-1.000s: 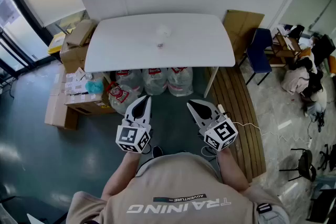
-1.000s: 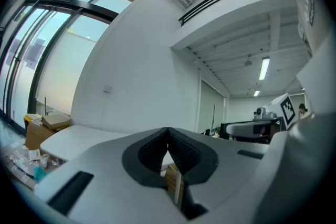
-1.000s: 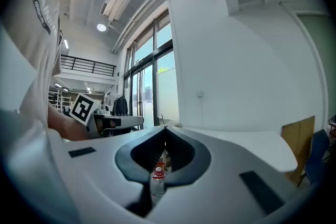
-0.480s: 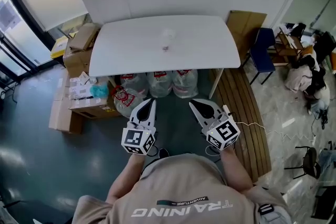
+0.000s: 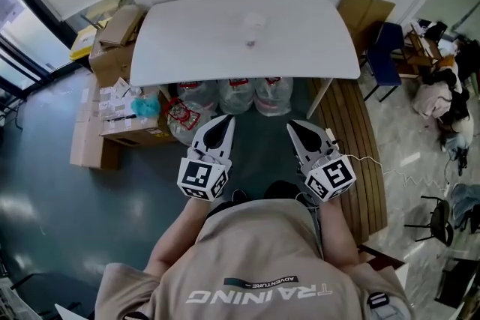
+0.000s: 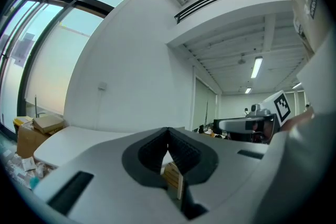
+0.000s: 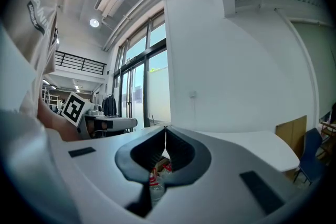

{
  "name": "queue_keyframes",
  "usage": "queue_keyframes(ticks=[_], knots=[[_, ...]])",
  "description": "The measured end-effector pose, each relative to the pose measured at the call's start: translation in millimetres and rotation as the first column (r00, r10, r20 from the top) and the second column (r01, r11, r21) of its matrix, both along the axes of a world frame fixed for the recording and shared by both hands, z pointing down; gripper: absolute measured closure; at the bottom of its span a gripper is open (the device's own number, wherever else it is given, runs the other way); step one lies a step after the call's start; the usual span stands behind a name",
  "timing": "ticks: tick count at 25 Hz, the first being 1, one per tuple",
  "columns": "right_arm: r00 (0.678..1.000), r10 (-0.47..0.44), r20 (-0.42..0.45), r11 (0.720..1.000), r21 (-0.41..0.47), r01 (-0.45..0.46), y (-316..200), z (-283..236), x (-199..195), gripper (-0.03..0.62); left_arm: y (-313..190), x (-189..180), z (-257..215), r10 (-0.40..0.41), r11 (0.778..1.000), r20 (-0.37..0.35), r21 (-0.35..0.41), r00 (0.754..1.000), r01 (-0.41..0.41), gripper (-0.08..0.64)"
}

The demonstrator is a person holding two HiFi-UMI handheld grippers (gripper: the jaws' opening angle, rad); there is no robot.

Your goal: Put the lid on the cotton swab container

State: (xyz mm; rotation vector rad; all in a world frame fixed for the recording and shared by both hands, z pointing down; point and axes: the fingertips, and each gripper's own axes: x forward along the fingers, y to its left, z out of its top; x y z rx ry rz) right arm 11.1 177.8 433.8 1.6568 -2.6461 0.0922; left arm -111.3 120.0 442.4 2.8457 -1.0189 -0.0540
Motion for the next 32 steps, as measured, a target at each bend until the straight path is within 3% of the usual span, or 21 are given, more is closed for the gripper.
queue_keyframes(ticks=[5,10,24,32], knots=[[1.0,0.007,-0.025,0.999,-0.039,-0.008,-17,8,-1,0.574,-21,-8,18,-0.001,0.998,-0.006,-0.062,1.0,0.0,0.547],[1.0,-0.001,-0.022,0.998,-0.055,0.0,-43,20,16,0.574,-43,9,34,-0.004,0.996,0.006,-0.092,1.0,0.005,0.547],[0.996,-0.083,-0.021,0.994,-0.067,0.082,-156,29,102,0.574,-139,88,33,-0.075,0.994,0.009,-0.082,0.997,0.075,0.547],[0.988,-0.151,-0.01,0.986,-0.068,0.15,-201,30,109,0.574,-174,104,37,-0.13,0.986,0.017,-0.104,0.991,0.131,0.548]])
